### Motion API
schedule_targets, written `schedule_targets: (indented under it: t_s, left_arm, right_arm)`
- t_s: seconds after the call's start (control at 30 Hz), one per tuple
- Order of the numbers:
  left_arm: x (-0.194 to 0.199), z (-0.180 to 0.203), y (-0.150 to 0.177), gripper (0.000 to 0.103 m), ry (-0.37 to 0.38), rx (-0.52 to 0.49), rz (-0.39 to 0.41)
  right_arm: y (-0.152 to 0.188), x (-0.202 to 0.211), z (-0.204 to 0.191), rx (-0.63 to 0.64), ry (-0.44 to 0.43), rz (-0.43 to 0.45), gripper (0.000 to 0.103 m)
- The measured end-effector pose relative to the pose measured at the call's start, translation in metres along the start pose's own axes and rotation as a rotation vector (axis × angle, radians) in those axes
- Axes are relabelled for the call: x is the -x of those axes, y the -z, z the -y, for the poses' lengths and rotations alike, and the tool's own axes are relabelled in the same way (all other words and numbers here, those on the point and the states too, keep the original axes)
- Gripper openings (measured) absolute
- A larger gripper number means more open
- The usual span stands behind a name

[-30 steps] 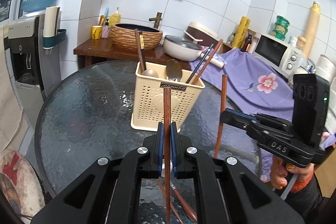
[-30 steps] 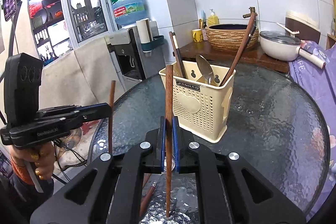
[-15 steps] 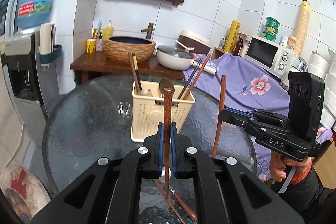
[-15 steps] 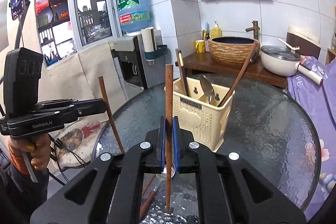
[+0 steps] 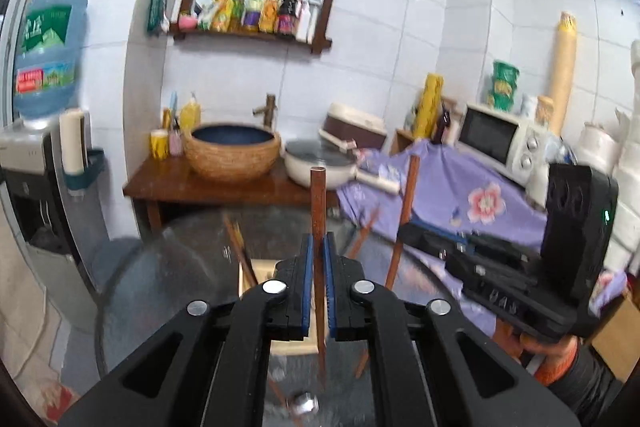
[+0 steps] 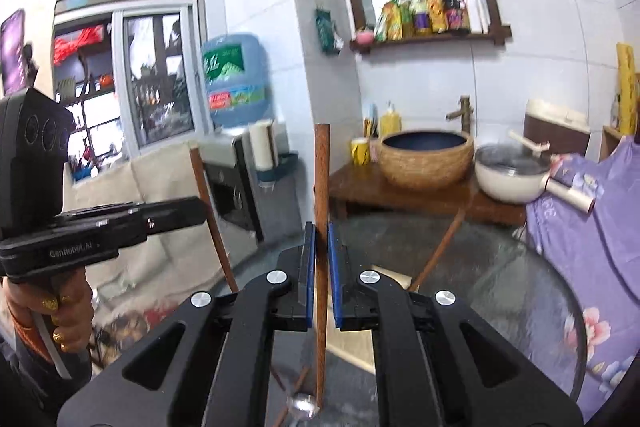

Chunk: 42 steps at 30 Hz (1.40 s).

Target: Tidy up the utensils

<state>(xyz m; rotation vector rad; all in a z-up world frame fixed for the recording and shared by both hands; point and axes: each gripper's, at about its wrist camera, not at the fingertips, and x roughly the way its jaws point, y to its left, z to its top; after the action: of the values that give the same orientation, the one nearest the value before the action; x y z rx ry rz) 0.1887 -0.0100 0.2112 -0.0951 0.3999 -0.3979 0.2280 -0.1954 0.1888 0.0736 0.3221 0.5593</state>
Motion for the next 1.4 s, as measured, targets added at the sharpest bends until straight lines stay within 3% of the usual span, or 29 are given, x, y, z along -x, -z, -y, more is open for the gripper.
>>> schedule_targets:
  t_s: [0.2,0.33,0.53,0.63,0.67,0.77,0.9,1.03,1.1,1.27,1.37,1.4]
  left_arm:
    - [-0.019,-0.003,-0.062,0.000,-0.074,0.024,0.070]
    - [-0.040,-0.015,-0.063,0.000,-0.041,0.087,0.021]
    - [-0.065,-0.054,0.008,0.003,-0.136,0.170,0.005]
    - [-0.088,-0.080,0.040,0.004,-0.218,0.219,-0.079]
    - [-0.093,-0.092,0.051,0.004,-0.212,0.255,-0.110]
    - [-0.088,-0.112,0.066,0.005,-0.224,0.307,-0.112]
    - [-0.069,-0.131,0.081,0.048,-0.277,0.319,-0.112]
    - [-0.053,-0.145,0.113,0.060,-0.399,0.255,-0.172]
    - [-0.043,-0.156,0.133,0.064,-0.453,0.268,-0.198]
    - [-0.020,-0.192,0.196,0.064,-0.647,0.336,-0.301]
    - [-0.018,-0.201,0.223,0.060,-0.667,0.372,-0.367]
    - [-0.020,-0.201,0.231,0.054,-0.664,0.366,-0.393]
  right_arm:
    - [-0.056,-0.019,0.004,0.007,0.096,0.080,0.007]
    - [-0.058,-0.043,0.012,-0.013,0.137,0.049,0.007]
    - [-0.031,-0.062,0.030,-0.029,0.185,0.099,0.007]
    - [-0.043,-0.060,0.034,-0.066,0.195,0.152,0.007]
    - [-0.047,-0.059,0.034,-0.059,0.199,0.167,0.007]
    - [-0.053,-0.063,0.031,-0.041,0.198,0.190,0.007]
    - [-0.025,-0.086,0.030,-0.014,0.231,0.138,0.007]
    - [0.007,-0.100,0.033,-0.016,0.228,0.088,0.007]
    - [0.022,-0.105,0.034,-0.013,0.231,0.061,0.007]
    - [0.050,-0.111,0.037,-0.008,0.237,0.007,0.007]
    - [0.061,-0.113,0.036,0.010,0.243,-0.009,0.007]
    - [0.064,-0.113,0.036,0.009,0.241,-0.014,0.007]
